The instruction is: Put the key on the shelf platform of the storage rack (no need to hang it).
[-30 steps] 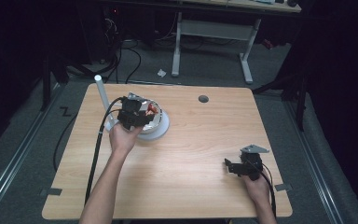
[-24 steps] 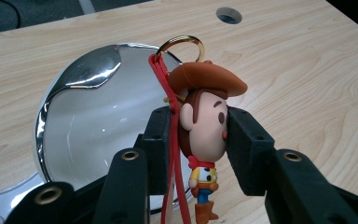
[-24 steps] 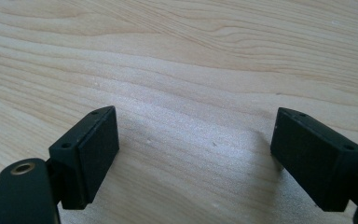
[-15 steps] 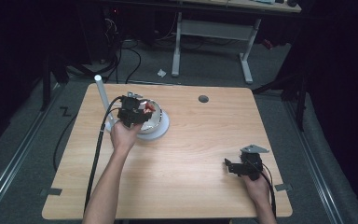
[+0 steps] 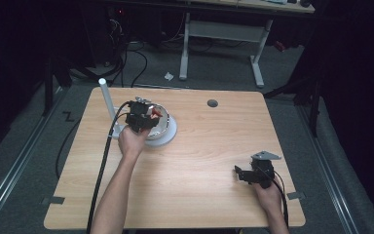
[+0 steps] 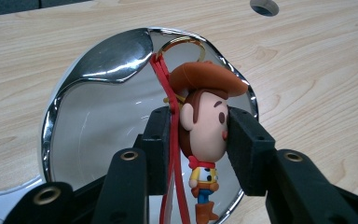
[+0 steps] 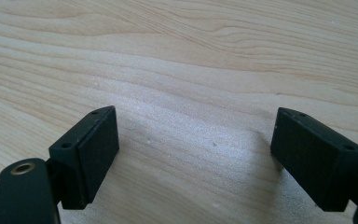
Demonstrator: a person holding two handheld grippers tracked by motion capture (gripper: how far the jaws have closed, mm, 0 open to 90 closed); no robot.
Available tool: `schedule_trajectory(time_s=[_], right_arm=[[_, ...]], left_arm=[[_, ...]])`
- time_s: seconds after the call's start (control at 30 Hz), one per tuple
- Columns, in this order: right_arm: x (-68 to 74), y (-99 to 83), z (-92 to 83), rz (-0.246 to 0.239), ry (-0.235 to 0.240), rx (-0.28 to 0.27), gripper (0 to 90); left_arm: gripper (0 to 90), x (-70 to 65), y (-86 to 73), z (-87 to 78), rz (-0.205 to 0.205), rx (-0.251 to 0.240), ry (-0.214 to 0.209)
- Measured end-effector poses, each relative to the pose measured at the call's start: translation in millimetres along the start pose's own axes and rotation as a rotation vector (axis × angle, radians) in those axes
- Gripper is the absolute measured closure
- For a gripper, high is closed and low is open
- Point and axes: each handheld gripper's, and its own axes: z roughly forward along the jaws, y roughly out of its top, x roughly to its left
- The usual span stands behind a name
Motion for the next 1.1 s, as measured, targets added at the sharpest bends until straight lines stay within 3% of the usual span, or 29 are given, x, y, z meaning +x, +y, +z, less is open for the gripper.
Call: schedule_trajectory(time_s=[0.23, 0.47, 0.5, 0.67, 0.8, 0.97, 1.1], right_arm=[[0.0, 0.0, 0.0, 0.0, 0.0, 0.0, 15.1], [0.0, 0.0, 0.0, 0.0, 0.0, 0.0, 15.1], [0.0, 0.0, 0.0, 0.0, 0.0, 0.0, 15.1], [0.0, 0.0, 0.0, 0.0, 0.0, 0.0, 15.1], [0.0, 0.0, 0.0, -0.001, 0.0, 0.0, 15.1], [0.0, 0.0, 0.0, 0.0, 0.0, 0.0, 15.1], [0.0, 0.0, 0.0, 0.0, 0.0, 0.0, 15.1]], left_arm=[[60.8, 1.2, -0.9, 8.0, -0.01, 0.002, 0.019], [48.0, -2.8, 1.8, 1.7, -0.042, -0.024, -0.007], [45.9, -1.5, 1.8, -2.0, -0.019, -0.03, -0.013], [44.0, -0.7, 1.3, -13.6, 0.024, -0.03, -0.028], [43.5, -3.4, 1.8, -24.7, 0.027, -0.03, -0.058], [42.4, -3.0, 1.6, -36.2, 0.042, -0.032, -0.059], [42.0, 0.5, 4.6, -43.2, 0.026, -0.031, -0.072]])
